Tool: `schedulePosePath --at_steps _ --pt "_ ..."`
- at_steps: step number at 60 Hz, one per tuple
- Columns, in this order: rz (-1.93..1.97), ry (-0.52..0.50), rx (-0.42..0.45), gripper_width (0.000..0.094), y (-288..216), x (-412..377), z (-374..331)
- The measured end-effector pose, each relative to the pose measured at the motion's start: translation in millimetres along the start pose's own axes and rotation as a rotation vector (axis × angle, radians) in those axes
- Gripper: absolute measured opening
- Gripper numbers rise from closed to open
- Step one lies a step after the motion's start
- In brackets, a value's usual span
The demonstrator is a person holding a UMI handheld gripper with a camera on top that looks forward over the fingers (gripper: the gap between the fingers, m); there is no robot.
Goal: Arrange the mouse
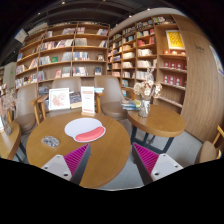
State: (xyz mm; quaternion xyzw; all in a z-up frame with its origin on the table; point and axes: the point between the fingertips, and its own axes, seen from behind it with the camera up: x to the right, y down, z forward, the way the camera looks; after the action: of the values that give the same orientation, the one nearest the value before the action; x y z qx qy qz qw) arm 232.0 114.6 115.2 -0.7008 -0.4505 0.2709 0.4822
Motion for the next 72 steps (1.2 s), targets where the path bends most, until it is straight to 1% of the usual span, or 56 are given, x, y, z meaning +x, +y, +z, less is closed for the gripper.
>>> schedulePosePath --at_steps 2,7,12,19,26,31,43,50,72 --pt "-0.006 -0.015 -0.003 0.0863 0 -9 -8" --pt "-0.029 -0.064 -0.005 0.0863 5 -30 -1" --pt "-0.045 -0.113 -0.003 0.0864 9 -74 -3" --pt "-0.075 -0.216 -0.006 0.0862 18 -127 -8" --pt "-0.116 -0.329 -0.032 0.0853 34 -186 -14" --pt "-0.129 -0.378 -0.050 0.0854 45 -218 -16" --pt "-0.190 -0.374 -0.071 0.0852 65 -249 7" --pt "-0.207 -0.354 -0.083 0.0854 67 -258 30" --pt "-0.205 -0.345 -0.177 0.0851 75 -284 104"
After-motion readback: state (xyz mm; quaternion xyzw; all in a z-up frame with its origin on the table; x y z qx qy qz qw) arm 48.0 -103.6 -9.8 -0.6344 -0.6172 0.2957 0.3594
